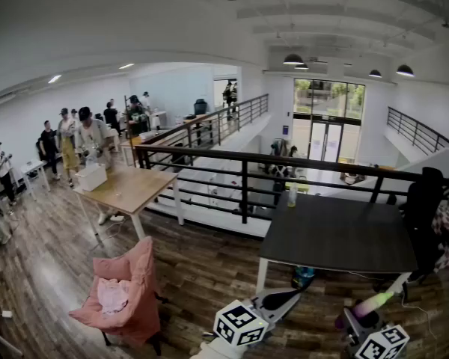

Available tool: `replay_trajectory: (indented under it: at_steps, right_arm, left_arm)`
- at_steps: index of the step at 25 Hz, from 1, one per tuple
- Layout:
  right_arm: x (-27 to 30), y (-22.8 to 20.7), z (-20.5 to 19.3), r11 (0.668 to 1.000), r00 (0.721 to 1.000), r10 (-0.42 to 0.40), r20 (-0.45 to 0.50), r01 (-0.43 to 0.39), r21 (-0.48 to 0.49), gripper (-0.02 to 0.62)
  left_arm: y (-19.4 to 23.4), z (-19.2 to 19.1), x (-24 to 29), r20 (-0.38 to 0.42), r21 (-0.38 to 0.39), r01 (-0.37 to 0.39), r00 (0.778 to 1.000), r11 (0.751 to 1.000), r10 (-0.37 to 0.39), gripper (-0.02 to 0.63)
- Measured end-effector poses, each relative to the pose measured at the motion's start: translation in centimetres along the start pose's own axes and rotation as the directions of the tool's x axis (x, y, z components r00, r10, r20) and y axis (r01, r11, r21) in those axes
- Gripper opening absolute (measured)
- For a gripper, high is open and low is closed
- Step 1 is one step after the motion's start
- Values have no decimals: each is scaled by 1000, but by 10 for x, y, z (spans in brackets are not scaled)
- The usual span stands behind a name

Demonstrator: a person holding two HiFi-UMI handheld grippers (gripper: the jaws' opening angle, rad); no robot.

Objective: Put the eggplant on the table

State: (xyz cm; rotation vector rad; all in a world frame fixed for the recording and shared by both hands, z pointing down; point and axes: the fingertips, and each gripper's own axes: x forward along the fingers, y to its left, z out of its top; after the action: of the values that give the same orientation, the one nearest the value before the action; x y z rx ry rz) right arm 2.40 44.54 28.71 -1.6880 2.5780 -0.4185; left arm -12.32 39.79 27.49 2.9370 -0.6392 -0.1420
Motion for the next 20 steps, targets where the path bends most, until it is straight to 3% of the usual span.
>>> replay_trajectory:
  at_steps: [3,5,12,20]
  right_arm:
    - [41,30,-1,995,995,101,-11,-101,6,219]
    - [48,41,-1,992,992,125,-13,-125,0,219]
    - [48,44,1,995,994,102,-27,-102,-8,219]
    - [32,33,-3,991,990,135,-35,-134,24,219]
  left_arm:
    - [23,15,-31,10,41,-91,996,995,91,2]
    - [25,21,-39,16,57,-110,994,992,109,2]
    - [26,24,-35,6,55,-86,996,995,85,2]
    - [5,13,-18,-1,81,-68,998,994,68,2]
